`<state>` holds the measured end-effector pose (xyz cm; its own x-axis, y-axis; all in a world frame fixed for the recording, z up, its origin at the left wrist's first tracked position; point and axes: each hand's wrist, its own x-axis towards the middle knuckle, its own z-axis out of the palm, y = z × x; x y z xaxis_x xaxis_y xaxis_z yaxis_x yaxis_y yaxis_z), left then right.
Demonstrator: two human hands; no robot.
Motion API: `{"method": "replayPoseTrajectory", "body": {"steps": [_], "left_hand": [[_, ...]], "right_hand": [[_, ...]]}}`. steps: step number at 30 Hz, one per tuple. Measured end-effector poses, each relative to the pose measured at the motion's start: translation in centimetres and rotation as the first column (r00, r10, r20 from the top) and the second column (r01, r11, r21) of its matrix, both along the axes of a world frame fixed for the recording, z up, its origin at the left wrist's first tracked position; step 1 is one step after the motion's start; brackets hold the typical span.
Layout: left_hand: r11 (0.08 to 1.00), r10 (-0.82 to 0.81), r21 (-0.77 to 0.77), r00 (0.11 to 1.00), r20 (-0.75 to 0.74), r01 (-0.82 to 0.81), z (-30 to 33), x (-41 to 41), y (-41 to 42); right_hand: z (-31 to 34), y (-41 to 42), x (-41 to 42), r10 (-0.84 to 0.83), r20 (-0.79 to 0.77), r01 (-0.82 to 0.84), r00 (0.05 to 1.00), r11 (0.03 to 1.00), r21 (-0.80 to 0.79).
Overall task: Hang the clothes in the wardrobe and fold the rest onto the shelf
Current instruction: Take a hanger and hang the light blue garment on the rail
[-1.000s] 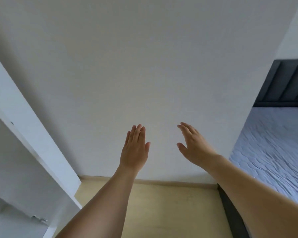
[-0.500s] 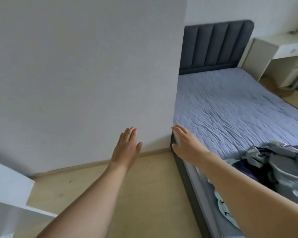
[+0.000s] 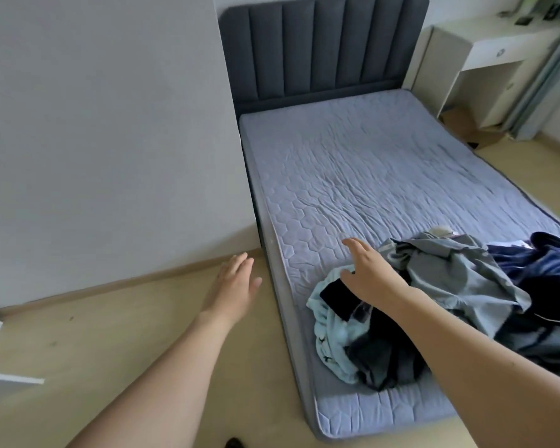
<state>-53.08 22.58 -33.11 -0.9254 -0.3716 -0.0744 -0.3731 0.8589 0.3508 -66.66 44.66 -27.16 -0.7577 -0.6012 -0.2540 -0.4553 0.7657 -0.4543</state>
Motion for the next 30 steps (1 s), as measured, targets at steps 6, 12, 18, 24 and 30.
{"method": "replayPoseTrajectory", "body": {"steps": [6, 12, 18, 24, 30], "left_hand": [[0.995, 0.066, 0.074, 0.993, 0.097, -0.074, -1.8, -2.3, 4.3], [0.918, 0.269, 0.237, 0.938, 0.217, -0.318, -6.0, -7.3, 6.2], [0.82, 0.254, 0.326, 0.809, 0.53, -0.471, -15.9, -12.0, 10.8], [0.722, 0.23, 0.405, 0.746, 0.625, -0.561, -32.3, -17.3, 15.6], [0.659, 0.314, 0.389, 0.704, 0.637, -0.644, -44.4, -18.5, 19.8]], "right_hand": [[-1.6, 4.4, -4.1, 0.023, 0.053, -0.025, 0.998, 0.999, 0.046], [-7.4, 5.4, -8.5, 0.154, 0.066, -0.16, 0.986, 0.981, 0.109], [-18.4, 5.5, -15.4, 0.321, 0.152, -0.351, 0.935, 0.902, 0.253], [-34.7, 2.4, -18.9, 0.552, 0.115, -0.556, 0.826, 0.764, 0.328], [-45.8, 2.6, -19.3, 0.839, 0.061, -0.726, 0.541, 0.43, 0.536]]}}
